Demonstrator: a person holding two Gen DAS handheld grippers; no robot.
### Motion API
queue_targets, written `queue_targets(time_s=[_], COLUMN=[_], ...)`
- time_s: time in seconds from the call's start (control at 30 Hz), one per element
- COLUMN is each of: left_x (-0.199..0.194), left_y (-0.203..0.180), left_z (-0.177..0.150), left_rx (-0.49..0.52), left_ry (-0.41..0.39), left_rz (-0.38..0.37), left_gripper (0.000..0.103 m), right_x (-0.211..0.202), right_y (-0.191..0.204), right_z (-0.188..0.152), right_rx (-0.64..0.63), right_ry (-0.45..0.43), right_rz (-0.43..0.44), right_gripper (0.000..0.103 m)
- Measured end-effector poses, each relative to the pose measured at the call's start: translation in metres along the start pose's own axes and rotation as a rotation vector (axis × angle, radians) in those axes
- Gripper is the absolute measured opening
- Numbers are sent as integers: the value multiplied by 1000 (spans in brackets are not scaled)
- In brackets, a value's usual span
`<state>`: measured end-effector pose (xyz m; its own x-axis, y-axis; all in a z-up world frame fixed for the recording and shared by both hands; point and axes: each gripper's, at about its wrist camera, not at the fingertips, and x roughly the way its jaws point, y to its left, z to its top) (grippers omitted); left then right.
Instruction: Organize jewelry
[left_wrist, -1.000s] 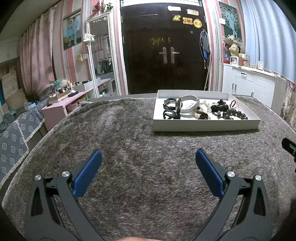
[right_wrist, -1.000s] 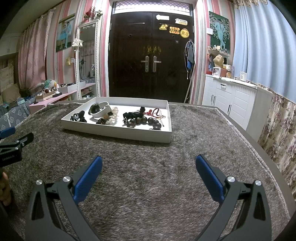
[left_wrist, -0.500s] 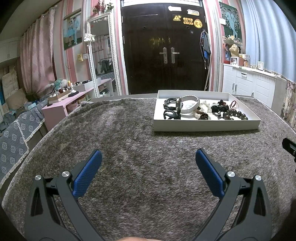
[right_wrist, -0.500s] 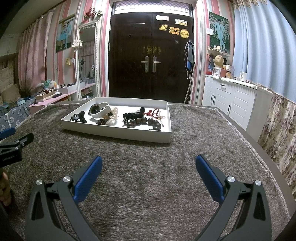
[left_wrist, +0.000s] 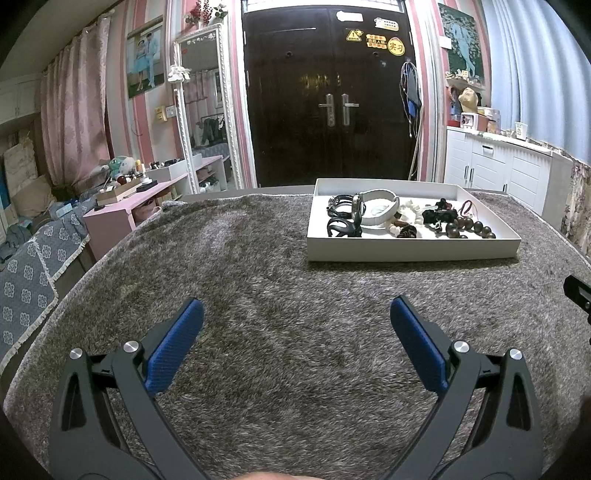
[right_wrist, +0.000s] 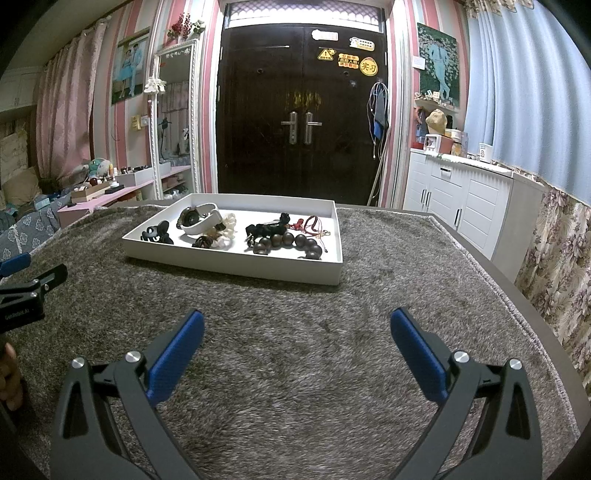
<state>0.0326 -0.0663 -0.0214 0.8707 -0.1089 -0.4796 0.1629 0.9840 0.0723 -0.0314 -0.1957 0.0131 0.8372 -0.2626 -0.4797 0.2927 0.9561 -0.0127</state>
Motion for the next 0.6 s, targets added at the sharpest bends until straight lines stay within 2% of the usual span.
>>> queue_targets(time_s=[0.6], left_x=[-1], left_y=[-1], left_z=[-1], left_rx=[-15], left_ry=[-2], left_rz=[17], left_gripper=[100], right_x=[2], right_y=[3], right_z=[-3], right_rx=[-3], right_ry=[2], right_rz=[2], right_gripper=[101])
